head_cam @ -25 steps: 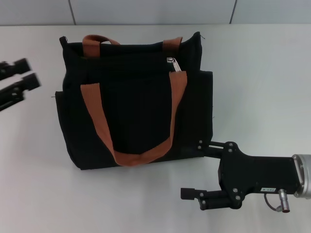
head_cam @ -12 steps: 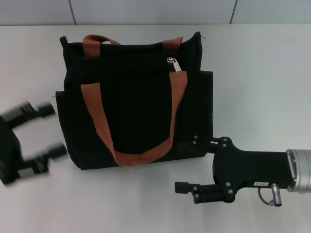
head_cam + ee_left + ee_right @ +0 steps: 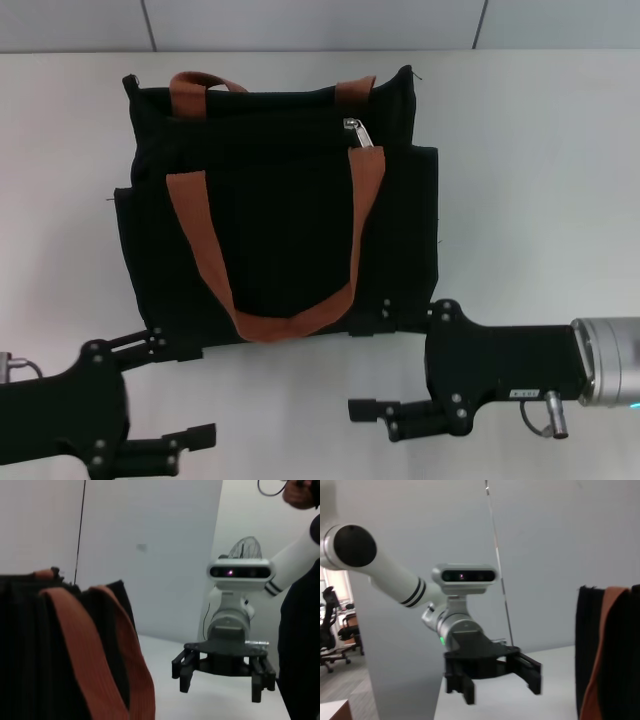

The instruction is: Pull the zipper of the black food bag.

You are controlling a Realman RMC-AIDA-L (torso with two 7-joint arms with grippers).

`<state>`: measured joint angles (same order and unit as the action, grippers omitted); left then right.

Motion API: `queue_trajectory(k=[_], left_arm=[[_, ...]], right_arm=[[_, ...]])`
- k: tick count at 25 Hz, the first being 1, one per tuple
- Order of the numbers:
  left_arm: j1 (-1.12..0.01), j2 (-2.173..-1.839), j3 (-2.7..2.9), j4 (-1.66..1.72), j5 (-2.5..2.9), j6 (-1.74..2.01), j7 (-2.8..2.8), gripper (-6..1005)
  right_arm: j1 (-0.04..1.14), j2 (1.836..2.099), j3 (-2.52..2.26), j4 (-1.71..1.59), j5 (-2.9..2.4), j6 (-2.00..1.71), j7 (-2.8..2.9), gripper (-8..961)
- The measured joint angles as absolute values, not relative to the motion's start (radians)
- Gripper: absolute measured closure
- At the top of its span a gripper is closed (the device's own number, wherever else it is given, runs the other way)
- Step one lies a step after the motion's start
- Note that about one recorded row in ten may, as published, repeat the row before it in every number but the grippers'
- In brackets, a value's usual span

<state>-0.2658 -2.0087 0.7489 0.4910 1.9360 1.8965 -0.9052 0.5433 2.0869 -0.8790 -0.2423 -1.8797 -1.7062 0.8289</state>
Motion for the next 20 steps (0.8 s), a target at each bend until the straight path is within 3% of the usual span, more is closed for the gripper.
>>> queue_trajectory(k=[20], left_arm=[[-0.287, -2.014, 0.752, 0.491, 1.963, 1.873, -0.913, 170]], right_arm=[[0.537, 2.089, -0.911, -0.232, -1.875, -1.681, 0.823, 159]])
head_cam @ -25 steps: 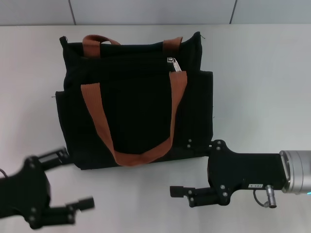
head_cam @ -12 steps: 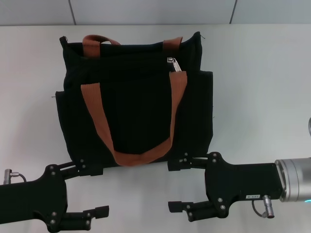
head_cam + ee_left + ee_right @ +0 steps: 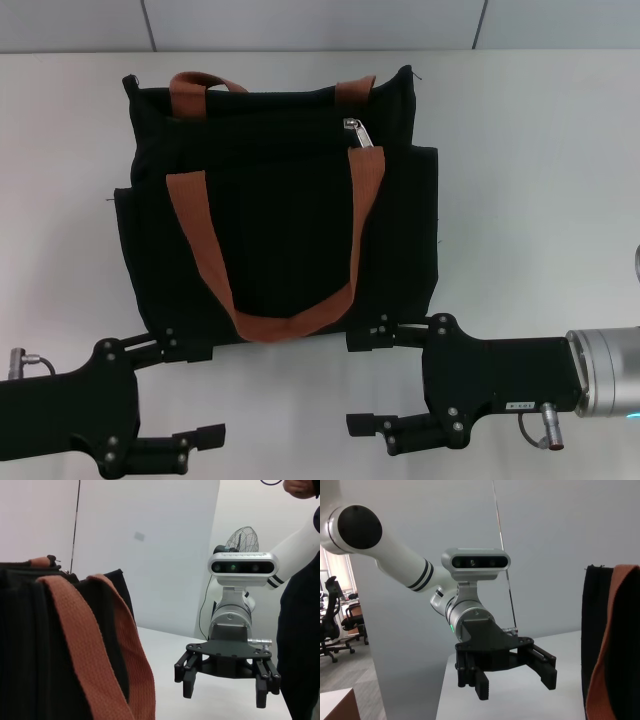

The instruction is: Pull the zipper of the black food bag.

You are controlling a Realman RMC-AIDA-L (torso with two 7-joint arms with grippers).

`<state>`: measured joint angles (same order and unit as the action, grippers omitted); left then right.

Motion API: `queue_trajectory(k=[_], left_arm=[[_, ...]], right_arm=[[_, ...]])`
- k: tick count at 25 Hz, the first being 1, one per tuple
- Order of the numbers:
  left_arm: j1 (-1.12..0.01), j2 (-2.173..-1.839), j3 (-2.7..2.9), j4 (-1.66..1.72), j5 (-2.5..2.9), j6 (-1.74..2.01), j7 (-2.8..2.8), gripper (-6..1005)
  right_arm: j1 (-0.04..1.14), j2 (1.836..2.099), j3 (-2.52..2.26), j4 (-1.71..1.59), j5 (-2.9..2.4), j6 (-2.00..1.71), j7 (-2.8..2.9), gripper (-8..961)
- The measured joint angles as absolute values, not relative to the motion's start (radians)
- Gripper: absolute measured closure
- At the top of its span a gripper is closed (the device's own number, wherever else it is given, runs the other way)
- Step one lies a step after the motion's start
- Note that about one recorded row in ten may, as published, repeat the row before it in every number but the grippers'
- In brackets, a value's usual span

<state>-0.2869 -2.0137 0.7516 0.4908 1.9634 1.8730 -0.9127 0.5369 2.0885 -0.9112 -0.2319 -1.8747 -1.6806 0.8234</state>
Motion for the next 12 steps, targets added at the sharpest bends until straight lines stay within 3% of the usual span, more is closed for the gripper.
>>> queue_trajectory(k=[12], left_arm=[[-0.285, -2.015, 0.752, 0.491, 1.964, 1.868, -0.916, 170]], right_arm=[[0.543, 2.091, -0.901, -0.209, -1.872, -1.685, 0.797, 159]])
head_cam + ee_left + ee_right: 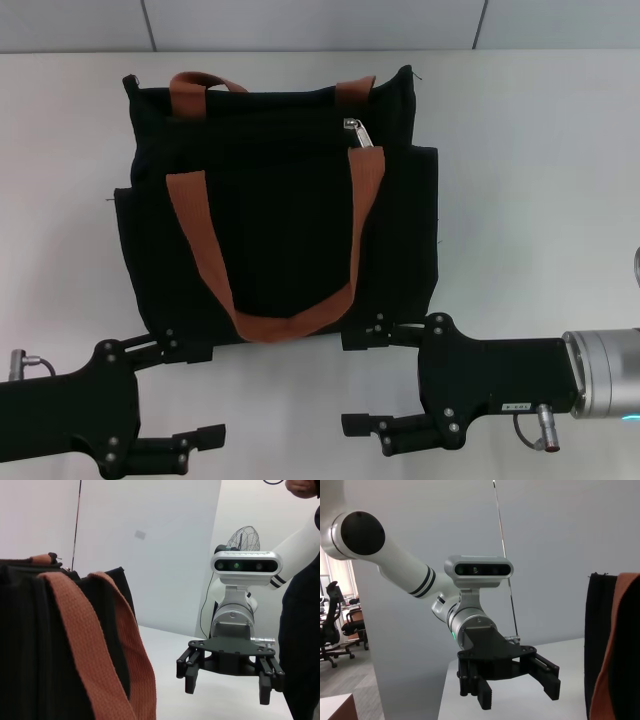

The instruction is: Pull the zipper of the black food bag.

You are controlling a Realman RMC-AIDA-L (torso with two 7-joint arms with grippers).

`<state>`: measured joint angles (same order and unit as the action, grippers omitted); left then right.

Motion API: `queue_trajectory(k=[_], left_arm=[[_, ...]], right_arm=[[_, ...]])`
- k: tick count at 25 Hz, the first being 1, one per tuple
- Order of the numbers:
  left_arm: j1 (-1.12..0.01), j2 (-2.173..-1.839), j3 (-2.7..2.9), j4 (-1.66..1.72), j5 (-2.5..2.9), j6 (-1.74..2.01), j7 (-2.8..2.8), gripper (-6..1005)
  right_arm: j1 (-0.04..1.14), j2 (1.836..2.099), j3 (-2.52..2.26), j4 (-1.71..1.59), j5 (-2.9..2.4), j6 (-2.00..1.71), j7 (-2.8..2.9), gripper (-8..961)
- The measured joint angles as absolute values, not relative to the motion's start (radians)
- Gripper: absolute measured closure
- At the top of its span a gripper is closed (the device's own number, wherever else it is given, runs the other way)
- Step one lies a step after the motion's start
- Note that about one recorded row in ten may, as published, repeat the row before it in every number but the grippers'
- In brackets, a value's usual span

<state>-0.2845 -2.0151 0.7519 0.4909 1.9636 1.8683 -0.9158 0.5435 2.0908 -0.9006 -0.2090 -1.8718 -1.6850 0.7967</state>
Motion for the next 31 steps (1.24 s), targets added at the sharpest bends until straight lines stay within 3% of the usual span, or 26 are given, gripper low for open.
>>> queue_trajectory(k=[31], left_arm=[[-0.288, -2.016, 0.755, 0.491, 1.963, 1.872, -0.919, 170]], right_arm=[[0.551, 2.091, -0.9, -0.209, -1.871, -1.687, 0.796, 161]])
